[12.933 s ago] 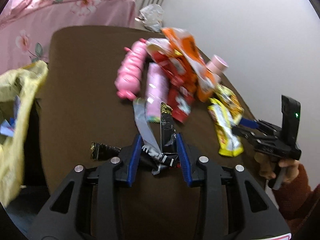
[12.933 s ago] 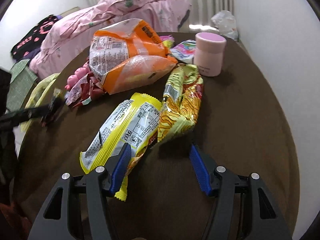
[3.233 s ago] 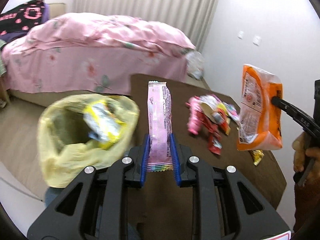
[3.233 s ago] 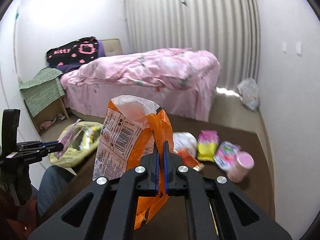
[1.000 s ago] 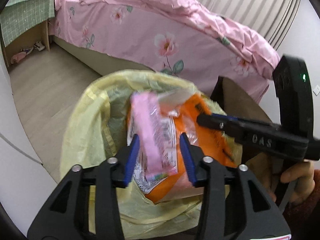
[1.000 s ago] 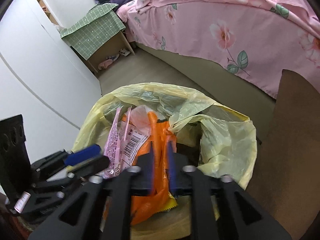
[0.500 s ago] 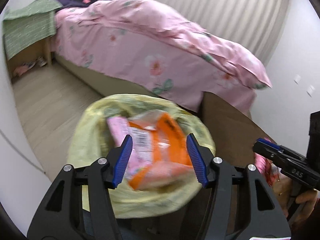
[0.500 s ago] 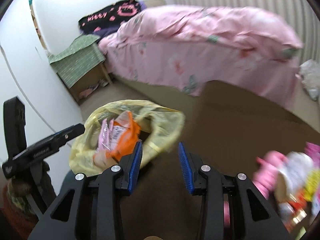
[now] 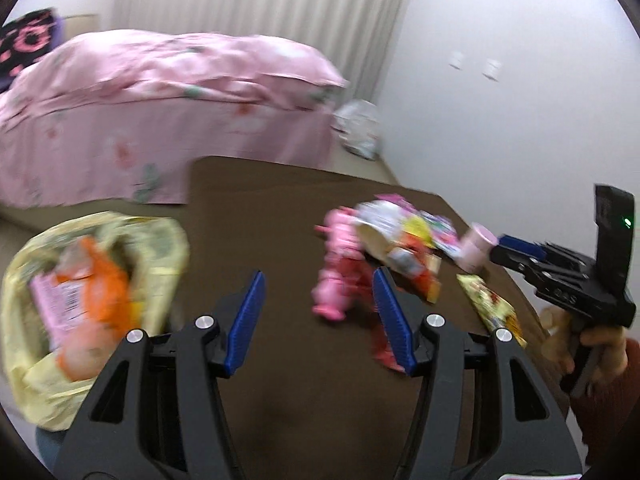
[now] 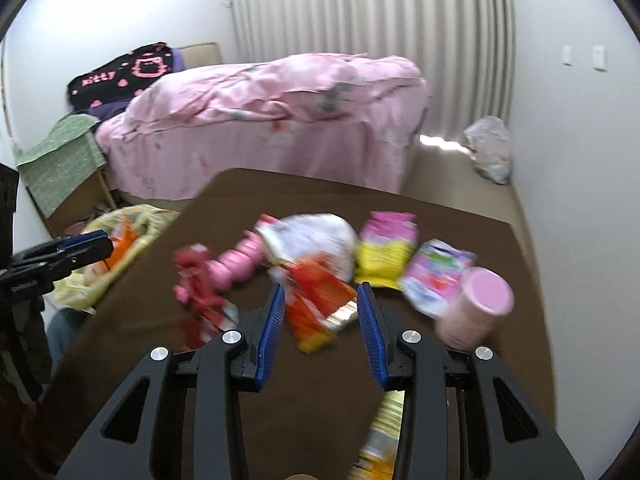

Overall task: Collect trash
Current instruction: 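Return both grippers to the table while the right gripper grasps the pink-yellow wrapper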

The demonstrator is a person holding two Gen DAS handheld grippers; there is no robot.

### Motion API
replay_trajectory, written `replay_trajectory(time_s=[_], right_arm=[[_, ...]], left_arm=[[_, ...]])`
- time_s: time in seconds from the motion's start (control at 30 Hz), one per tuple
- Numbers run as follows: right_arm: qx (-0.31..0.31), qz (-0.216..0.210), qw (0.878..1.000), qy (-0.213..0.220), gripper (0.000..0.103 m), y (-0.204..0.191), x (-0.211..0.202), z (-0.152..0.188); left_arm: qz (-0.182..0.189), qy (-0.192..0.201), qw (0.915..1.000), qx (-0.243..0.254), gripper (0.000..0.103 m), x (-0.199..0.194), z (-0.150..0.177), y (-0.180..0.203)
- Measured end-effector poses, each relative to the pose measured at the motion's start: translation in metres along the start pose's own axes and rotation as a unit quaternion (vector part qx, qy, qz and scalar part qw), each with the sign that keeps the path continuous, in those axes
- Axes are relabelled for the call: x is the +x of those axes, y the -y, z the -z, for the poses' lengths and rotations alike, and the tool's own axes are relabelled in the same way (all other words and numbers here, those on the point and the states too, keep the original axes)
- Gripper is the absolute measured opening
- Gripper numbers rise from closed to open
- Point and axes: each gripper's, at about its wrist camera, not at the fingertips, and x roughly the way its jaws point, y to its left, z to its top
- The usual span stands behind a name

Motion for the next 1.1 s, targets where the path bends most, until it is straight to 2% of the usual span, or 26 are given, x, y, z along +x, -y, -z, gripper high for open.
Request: replay_trajectory(time_s=[0.07, 0.13, 0.27, 0.4, 0.5, 0.63, 0.8, 0.9, 0.93, 0.97, 1.1], right_arm=[[0.009, -0.006, 1.0, -0.01, 0.036, 0.014, 0.001, 0.01], [0.006, -0.022, 1.0, -0.02, 0.036, 0.019, 0.005, 0.018], [-0.019, -0.024, 0.999, -0.021, 0.036, 0.015, 0.013, 0.021], [0.009, -0.027, 1.0, -0.013, 0.036, 0.02, 0.026, 0.006], [0.034, -0.012, 0.999, -0.017, 0.036, 0.022, 0.05, -0.014], [0.062, -0.004, 0.996, -0.064, 0.036, 0.026, 0.1, -0.043], [0.074, 0.063, 0.988, -0.123, 0.036, 0.039, 0.158, -0.065], [0.099, 0.047, 0.982, -0.152, 0.036, 0.044, 0.178, -0.059], [0.107, 0.025, 0.983, -0.145, 0.035, 0.043, 0.176, -0.056], [0.105, 0.015, 0.984, -0.141, 0.027, 0.041, 0.174, -0.053], [0.07, 0.004, 0.991, -0.114, 0.016, 0.022, 0.147, -0.045]], left_arm=[[0.017, -0.015, 0.9996, 0.017, 0.053, 0.012, 0.003, 0.016], [0.018, -0.03, 0.999, 0.026, 0.053, 0.025, 0.006, 0.029], [0.02, -0.048, 0.998, 0.035, 0.053, 0.039, 0.013, 0.044], [0.015, -0.043, 0.9982, 0.039, 0.053, 0.041, 0.011, 0.047], [0.013, -0.033, 0.999, 0.026, 0.053, 0.042, 0.008, 0.042], [0.01, -0.029, 0.9994, 0.015, 0.053, 0.039, 0.008, 0.033], [0.01, -0.022, 0.9996, -0.015, 0.053, 0.027, 0.009, 0.012], [0.009, -0.019, 0.9993, -0.029, 0.053, 0.021, 0.01, -0.001], [0.009, -0.017, 0.9992, -0.034, 0.053, 0.019, 0.01, -0.005], [0.009, -0.016, 0.9991, -0.039, 0.053, 0.017, 0.011, -0.009], [0.01, -0.02, 0.9982, -0.055, 0.053, 0.016, 0.016, -0.021]])
